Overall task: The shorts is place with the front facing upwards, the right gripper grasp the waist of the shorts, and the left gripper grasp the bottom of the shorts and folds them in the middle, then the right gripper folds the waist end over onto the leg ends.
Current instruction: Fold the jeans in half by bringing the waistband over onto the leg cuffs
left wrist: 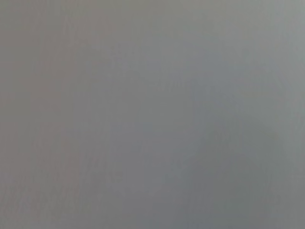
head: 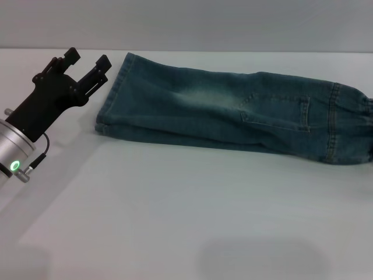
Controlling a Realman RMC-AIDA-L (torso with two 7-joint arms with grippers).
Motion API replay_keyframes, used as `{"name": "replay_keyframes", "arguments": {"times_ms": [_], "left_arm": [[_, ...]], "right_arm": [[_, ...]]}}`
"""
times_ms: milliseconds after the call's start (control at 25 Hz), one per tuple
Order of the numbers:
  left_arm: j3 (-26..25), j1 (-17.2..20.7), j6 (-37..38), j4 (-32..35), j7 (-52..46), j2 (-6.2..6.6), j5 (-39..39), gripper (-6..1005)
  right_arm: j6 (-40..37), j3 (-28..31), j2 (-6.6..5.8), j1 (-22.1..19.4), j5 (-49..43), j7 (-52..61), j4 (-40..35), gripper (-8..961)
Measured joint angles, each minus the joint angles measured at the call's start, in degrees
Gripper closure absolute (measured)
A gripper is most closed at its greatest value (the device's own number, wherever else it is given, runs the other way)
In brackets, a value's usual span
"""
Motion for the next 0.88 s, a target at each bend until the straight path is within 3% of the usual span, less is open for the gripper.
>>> {"name": "replay_keyframes", "arguments": {"times_ms": [400,880], "left_arm": [[0.01,0.95,0.63,0.87,0.71,-0.14,0.04,182],[0.01,2.25,1.81,1.18,0.71,-0.13,0.03,181]], "right_arm": [[-0.11,-0.52,0.60,0.27,0.32,-0.74,-1.05,413],[-2.63,-0.53,2.27,0.05,0.66,-0.94,-5.77,413]]}}
